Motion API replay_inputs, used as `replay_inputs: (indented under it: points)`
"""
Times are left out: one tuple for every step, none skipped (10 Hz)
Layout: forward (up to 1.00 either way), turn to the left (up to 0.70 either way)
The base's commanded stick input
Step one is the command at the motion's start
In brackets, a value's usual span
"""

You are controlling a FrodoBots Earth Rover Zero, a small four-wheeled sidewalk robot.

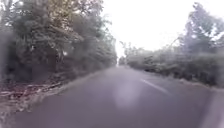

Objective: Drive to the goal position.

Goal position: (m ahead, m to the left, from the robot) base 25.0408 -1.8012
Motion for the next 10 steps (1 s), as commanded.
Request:
replay_inputs:
  points:
    - [1.00,0.00]
    - [1.00,0.00]
    - [1.00,0.00]
    - [1.00,0.00]
    - [1.00,-0.05]
    - [1.00,-0.29]
    - [1.00,-0.35]
    - [1.00,-0.40]
    - [1.00,-0.40]
    - [1.00,-0.40]
